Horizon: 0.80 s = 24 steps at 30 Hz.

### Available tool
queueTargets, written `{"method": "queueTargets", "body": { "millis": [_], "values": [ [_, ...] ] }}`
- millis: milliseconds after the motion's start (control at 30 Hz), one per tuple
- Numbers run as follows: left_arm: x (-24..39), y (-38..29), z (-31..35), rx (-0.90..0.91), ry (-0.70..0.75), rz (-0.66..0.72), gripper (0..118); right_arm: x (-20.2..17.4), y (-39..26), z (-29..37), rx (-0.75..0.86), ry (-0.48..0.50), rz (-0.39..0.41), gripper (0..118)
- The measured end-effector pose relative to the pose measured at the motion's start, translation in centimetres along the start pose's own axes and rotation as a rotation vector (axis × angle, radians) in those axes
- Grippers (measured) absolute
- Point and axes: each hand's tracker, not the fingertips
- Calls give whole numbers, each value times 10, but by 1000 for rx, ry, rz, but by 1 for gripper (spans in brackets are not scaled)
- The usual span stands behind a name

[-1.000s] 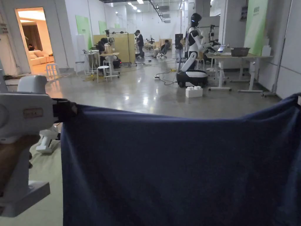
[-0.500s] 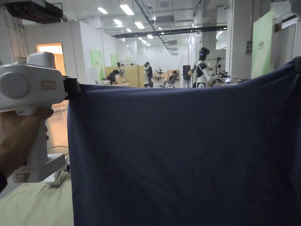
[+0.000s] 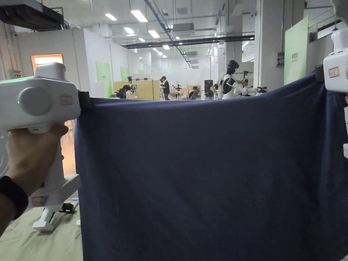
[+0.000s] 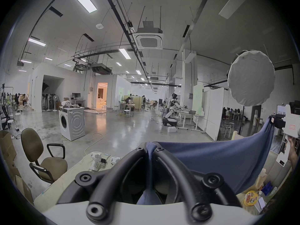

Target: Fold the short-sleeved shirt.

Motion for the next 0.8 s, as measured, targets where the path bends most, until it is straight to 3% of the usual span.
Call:
{"method": "queueTargets", "body": {
  "millis": [267, 533, 633, 800],
  "values": [
    [4, -21, -63, -29, 64, -7, 8, -33, -12, -52, 1, -27, 17, 5],
    [5, -44, -129, -66, 46, 44, 8, -56, -31, -96, -5, -70, 107, 5],
    [-1, -55, -136, -52, 15, 122, 8, -54, -33, -101, -6, -81, 107, 5],
    [4, -71, -139, -78, 24, 100, 8, -50, -43, -98, -10, -52, 72, 5]
  ]
}}
